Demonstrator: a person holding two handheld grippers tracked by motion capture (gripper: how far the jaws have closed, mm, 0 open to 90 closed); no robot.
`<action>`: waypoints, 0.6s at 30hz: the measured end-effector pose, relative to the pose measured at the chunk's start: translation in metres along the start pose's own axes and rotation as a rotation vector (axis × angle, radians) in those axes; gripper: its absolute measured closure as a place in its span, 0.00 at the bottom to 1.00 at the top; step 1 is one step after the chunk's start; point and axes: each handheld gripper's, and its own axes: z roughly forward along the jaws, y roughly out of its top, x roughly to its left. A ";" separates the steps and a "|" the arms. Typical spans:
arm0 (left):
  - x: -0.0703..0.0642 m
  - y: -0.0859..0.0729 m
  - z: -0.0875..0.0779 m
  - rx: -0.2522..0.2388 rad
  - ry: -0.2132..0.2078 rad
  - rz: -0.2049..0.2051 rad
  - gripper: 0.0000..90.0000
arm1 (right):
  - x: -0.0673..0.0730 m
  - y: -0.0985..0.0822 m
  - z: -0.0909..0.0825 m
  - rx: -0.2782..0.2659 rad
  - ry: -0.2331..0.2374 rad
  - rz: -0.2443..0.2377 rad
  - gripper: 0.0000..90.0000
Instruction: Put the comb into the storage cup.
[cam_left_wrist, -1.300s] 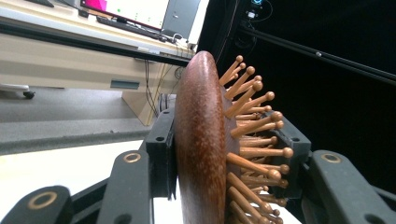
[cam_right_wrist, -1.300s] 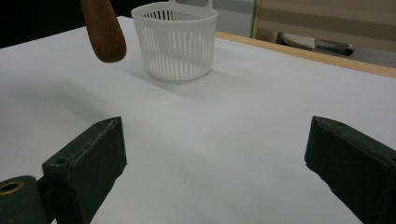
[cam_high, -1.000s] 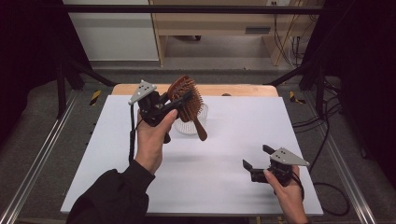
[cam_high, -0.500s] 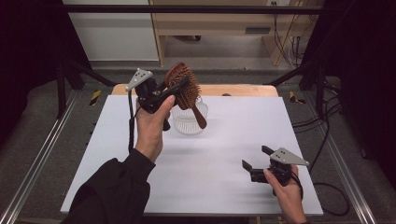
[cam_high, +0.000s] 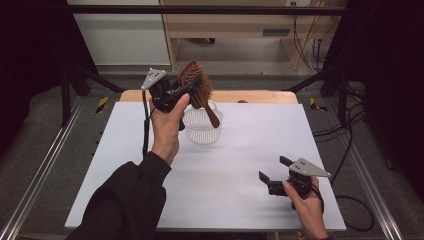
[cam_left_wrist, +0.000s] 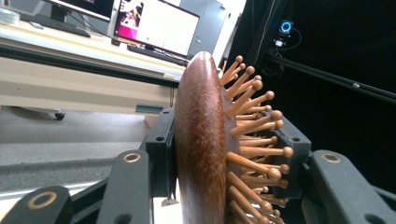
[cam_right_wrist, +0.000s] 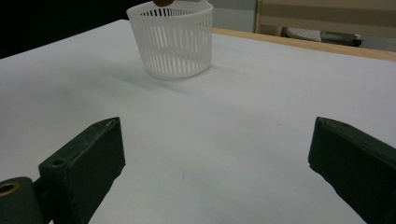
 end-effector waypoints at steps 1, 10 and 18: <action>0.001 0.000 0.001 -0.003 0.002 0.000 0.58 | 0.000 0.000 0.000 0.000 0.002 0.001 0.04; 0.005 0.000 0.017 -0.014 0.006 0.019 0.58 | -0.001 0.000 0.001 -0.001 0.000 0.003 0.04; 0.011 -0.003 0.024 -0.016 0.010 0.028 0.58 | -0.001 0.000 0.001 -0.004 0.004 0.006 0.04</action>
